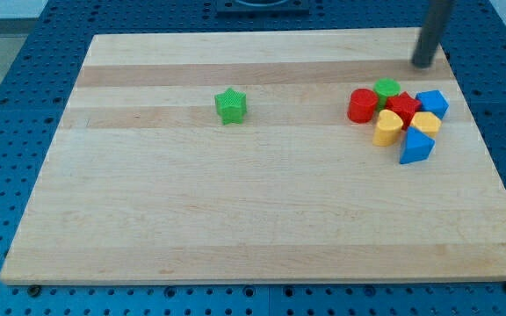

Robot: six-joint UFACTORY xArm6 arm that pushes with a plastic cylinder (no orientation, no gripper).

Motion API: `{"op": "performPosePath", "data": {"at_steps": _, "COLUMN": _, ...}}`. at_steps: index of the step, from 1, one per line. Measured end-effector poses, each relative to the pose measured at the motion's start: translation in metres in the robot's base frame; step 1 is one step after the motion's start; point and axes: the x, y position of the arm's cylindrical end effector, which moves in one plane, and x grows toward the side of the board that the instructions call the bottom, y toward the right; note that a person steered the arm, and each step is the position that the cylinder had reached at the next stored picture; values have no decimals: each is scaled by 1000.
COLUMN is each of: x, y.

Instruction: Push the blue cube to the top of the yellow heart

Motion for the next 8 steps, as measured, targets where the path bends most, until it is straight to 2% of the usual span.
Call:
{"op": "performPosePath", "data": {"at_steps": 1, "x": 22, "y": 36}}
{"op": "performPosePath", "data": {"at_steps": 3, "x": 76, "y": 49}}
{"op": "performPosePath", "data": {"at_steps": 5, "x": 106, "y": 29}}
{"op": "performPosePath", "data": {"at_steps": 8, "x": 107, "y": -42}}
